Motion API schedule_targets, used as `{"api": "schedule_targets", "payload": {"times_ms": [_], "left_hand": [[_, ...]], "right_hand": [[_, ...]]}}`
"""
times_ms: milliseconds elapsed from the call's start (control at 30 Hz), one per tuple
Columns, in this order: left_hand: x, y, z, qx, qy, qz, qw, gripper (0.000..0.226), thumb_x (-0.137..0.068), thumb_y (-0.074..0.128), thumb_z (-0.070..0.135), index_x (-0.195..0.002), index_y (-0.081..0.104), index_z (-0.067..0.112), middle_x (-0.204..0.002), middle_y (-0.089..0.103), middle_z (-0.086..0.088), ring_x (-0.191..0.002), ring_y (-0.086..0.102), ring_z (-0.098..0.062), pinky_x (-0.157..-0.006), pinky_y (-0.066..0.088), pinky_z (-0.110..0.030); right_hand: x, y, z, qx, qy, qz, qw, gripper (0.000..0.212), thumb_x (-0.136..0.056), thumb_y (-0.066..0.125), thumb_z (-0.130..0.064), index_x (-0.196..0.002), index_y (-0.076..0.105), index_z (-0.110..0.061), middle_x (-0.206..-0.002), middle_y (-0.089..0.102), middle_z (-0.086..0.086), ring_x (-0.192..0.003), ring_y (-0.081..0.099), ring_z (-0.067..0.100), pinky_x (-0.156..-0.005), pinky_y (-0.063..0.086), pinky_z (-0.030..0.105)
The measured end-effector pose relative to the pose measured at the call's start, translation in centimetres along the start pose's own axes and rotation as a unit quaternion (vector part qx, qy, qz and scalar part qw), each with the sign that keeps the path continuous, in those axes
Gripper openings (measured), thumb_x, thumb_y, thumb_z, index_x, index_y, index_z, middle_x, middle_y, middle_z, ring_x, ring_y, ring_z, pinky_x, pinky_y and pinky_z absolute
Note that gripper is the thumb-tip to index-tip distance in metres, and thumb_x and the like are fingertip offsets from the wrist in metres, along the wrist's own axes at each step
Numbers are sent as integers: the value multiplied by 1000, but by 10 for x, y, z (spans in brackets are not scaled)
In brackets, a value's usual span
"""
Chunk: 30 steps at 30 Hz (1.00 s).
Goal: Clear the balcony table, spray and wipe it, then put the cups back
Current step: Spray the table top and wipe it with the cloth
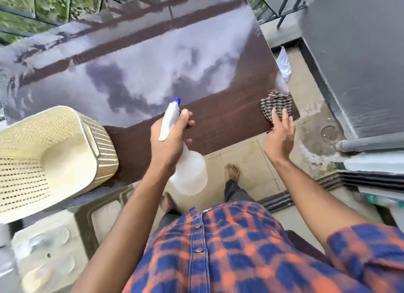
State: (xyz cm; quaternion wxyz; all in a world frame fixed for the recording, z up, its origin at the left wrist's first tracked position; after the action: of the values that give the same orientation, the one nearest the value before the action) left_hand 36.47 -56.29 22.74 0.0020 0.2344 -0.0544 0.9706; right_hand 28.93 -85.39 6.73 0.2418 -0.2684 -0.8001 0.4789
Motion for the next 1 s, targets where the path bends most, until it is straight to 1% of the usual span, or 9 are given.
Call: {"api": "schedule_targets", "payload": {"times_ms": [267, 333, 433, 533, 600, 700, 800, 900, 1000], "left_hand": [[22, -79, -3, -7, 45, -137, 989, 29, -94, 65, 30, -98, 72, 2, -81, 71, -3, -78, 67, -10, -54, 49, -24], [27, -108, -3, 5, 47, -143, 989, 35, -93, 65, 32, -96, 70, -3, -79, 69, -6, -72, 64, -13, -55, 48, -26], [35, -157, -3, 52, 20, -130, 990, 38, -87, 65, 37, -94, 71, -1, -81, 69, -9, -73, 61, -20, -62, 48, -30], [37, -201, 0, 123, -12, -111, 986, 24, -89, 66, 34, -90, 72, 11, -83, 69, -9, -80, 64, -22, -67, 49, -34], [35, -228, 4, 158, -4, -94, 983, 17, -96, 64, 28, -88, 71, 15, -85, 68, -8, -84, 65, -21, -63, 51, -26], [31, -263, 10, 172, -14, -71, 982, 19, -99, 58, 35, -95, 66, 18, -87, 66, -4, -84, 65, -15, -58, 45, -21], [24, -300, 19, 195, -13, -30, 980, 22, -102, 51, 35, -92, 66, 21, -84, 67, 2, -90, 65, -13, -67, 38, -30], [13, -335, 26, 232, 10, 5, 973, 24, -100, 52, 36, -88, 67, 21, -81, 68, 3, -92, 66, -17, -68, 38, -31], [3, -363, 33, 257, 33, 29, 965, 23, -99, 54, 38, -83, 64, 24, -79, 66, 5, -87, 65, -15, -60, 37, -26]], "right_hand": [[154, 78, -138, 2, -21, -31, 999, 73, -78, 53, 1, -146, 51, -27, -160, 37, 5, -134, 38, 37, -101, 44, 48], [190, 101, -174, 10, -57, -52, 997, 61, -81, 62, -17, -140, 57, -28, -155, 43, 5, -126, 43, 35, -96, 48, 49], [238, 125, -214, 31, -116, -132, 984, 60, -87, 42, -45, -143, 54, -28, -154, 41, 7, -125, 40, 34, -99, 44, 48], [268, 136, -238, 16, -213, -209, 954, 53, -98, 53, -16, -149, 43, -25, -152, 29, 11, -131, 28, 35, -108, 38, 55], [275, 136, -252, 55, -257, -202, 944, 51, -97, 57, -20, -146, 45, -27, -139, 36, 9, -118, 35, 34, -98, 47, 52], [256, 137, -262, -14, -180, -302, 936, 43, -90, 61, -33, -132, 64, -28, -127, 56, 0, -116, 50, 26, -99, 47, 39], [227, 117, -265, -174, 5, -338, 925, 37, -84, 64, -5, -111, 76, -28, -113, 74, 4, -111, 67, 26, -95, 51, 36], [211, 76, -269, -325, 80, -290, 896, 42, -76, 53, 14, -103, 74, -11, -111, 72, 17, -99, 67, 26, -91, 53, 36], [201, 36, -275, -464, 146, -238, 841, 41, -75, 51, 0, -107, 75, -10, -107, 72, 16, -81, 66, 27, -74, 57, 40]]}}
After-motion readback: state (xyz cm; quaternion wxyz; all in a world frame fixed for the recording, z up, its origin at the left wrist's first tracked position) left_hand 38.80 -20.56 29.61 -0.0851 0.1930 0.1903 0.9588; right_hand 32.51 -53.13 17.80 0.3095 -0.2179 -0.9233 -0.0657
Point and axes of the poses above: each hand's wrist, its own x-axis away from the middle knuckle, its own y-axis out of the palm, z = x × y, the point moved 4 cm from there along -x, towards the middle knuckle
